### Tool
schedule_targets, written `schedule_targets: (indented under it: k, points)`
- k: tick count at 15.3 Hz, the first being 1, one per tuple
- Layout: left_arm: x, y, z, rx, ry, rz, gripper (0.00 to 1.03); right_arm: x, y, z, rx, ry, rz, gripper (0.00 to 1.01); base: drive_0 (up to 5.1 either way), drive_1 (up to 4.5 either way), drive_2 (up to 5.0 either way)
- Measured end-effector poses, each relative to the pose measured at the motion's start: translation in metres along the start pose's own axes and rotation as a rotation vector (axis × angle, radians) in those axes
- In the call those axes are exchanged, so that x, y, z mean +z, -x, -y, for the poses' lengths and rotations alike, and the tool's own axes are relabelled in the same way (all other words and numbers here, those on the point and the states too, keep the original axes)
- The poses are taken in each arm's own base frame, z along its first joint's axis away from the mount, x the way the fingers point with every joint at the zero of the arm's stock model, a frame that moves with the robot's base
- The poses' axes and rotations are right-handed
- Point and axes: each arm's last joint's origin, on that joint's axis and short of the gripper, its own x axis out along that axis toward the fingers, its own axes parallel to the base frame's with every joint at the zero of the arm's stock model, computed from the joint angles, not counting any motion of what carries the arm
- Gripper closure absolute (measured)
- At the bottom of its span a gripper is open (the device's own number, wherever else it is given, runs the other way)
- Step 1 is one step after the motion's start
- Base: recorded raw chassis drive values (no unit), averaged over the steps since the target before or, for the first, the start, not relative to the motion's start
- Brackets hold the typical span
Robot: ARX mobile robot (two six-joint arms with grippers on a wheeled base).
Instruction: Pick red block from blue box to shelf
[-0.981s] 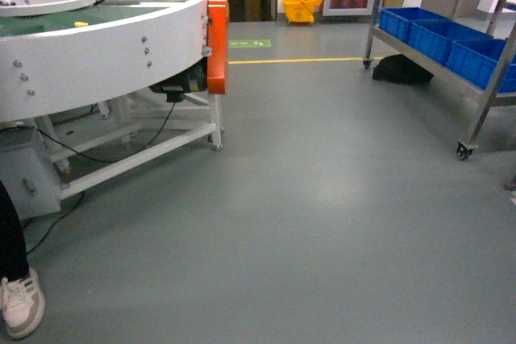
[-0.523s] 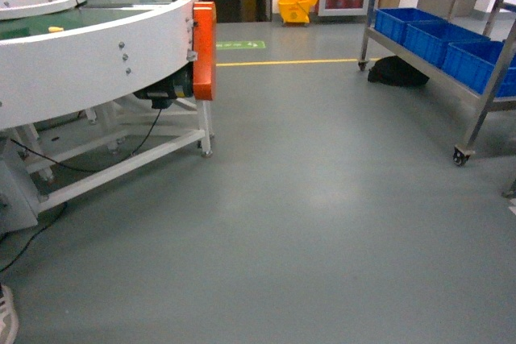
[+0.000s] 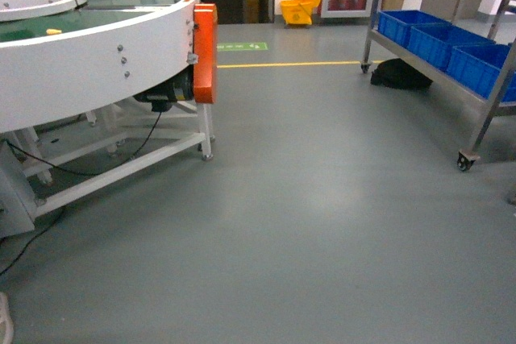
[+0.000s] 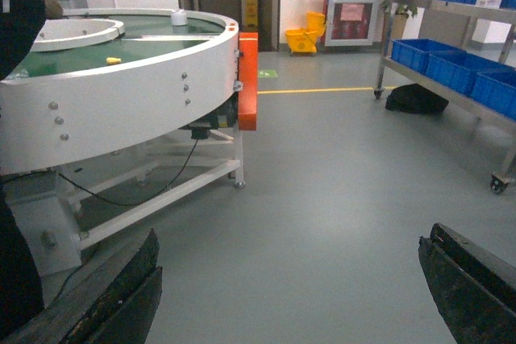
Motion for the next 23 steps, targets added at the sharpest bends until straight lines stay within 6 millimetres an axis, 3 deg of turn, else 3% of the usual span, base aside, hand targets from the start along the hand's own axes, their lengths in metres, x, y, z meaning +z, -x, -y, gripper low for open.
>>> schedule_targets:
  k: [18,23]
  points:
    - [0.0000,0.0000,0.0000,0.000,0.000,0.000,0.05,-0.0001,-0.0001,0.0000,0.000,0.000,-0.001,0.73,0.1,2.25,-2.1]
    - [0.0000,0.0000,0.0000,0.000,0.000,0.000,0.05,-0.0001,-0.0001,0.0000,0.000,0.000,-0.001,0.73,-1.6,-1.59,-1.6]
